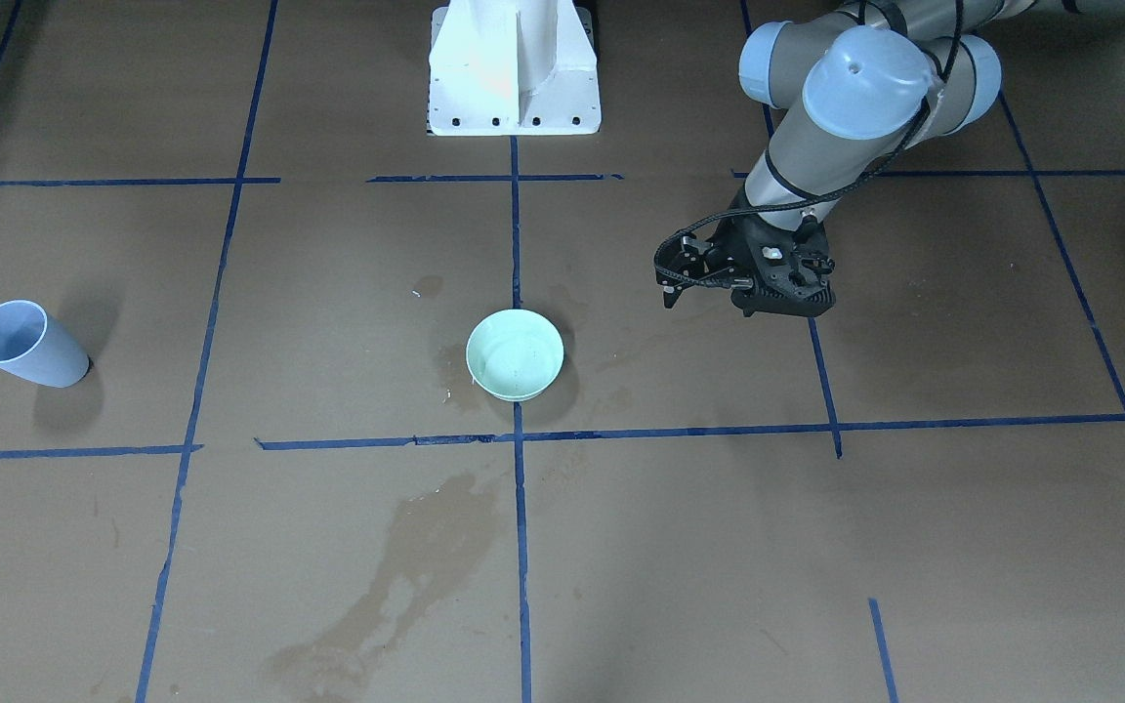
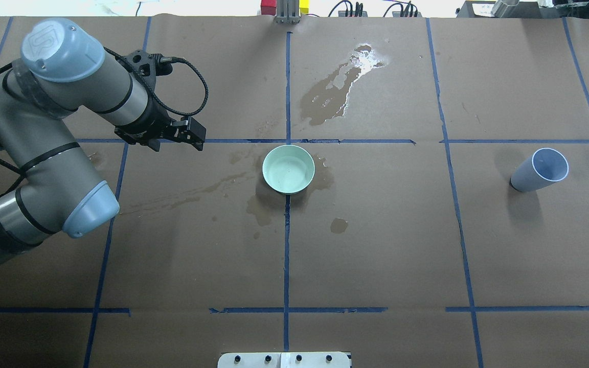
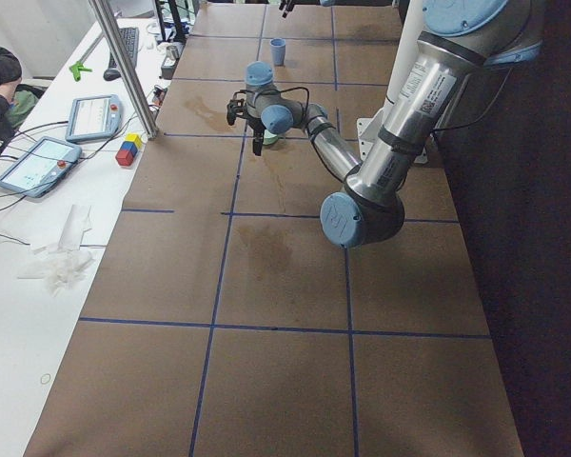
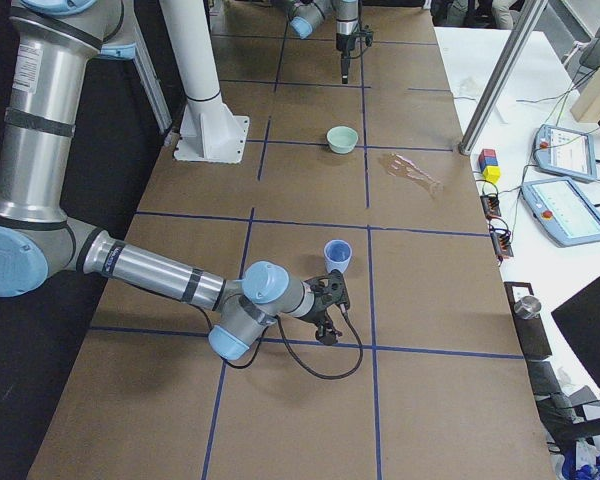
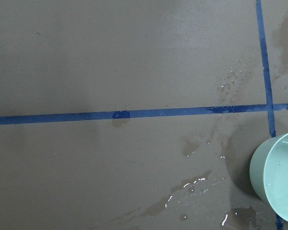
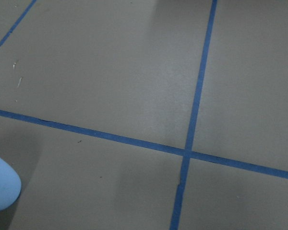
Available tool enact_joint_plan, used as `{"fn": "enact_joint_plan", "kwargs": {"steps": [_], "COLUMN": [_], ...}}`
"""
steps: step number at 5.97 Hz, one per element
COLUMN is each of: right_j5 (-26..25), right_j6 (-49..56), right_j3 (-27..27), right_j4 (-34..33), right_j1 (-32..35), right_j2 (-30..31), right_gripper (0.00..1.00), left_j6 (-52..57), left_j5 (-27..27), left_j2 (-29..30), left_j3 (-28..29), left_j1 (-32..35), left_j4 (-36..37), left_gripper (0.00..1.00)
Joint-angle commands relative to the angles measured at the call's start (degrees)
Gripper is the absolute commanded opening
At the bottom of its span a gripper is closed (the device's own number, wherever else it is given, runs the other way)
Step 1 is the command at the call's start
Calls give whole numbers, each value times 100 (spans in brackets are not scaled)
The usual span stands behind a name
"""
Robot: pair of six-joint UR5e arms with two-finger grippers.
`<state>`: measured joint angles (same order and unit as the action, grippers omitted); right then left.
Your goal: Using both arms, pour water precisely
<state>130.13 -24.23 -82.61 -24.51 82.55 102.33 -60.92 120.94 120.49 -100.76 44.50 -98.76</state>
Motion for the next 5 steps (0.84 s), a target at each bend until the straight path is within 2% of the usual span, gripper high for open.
{"fn": "enact_joint_plan", "kwargs": {"steps": [1,3,4,5], "right_j5": [635,977,866,500], "right_j6": [778,1874,2009,2167], "right_j3": [-358,-1129,-1943,-2073], "right_j4": [-2388,-4577,-6042,-6126], "right_j1": [499,525,412,489], "right_j2": [-362,-372,-398,-303], "right_gripper": [100,100,100,100], "left_j6": [-497,-894,-983,-1192], "left_j5": [-62,-579,-755,-1009], "left_j2": [446,746,826,835], "left_j3": [352,573,697,959], "left_j1": [-116,-458,-642,-827], "left_j4": [-3,-29,-90,-430], "left_gripper": [100,100,100,100]}}
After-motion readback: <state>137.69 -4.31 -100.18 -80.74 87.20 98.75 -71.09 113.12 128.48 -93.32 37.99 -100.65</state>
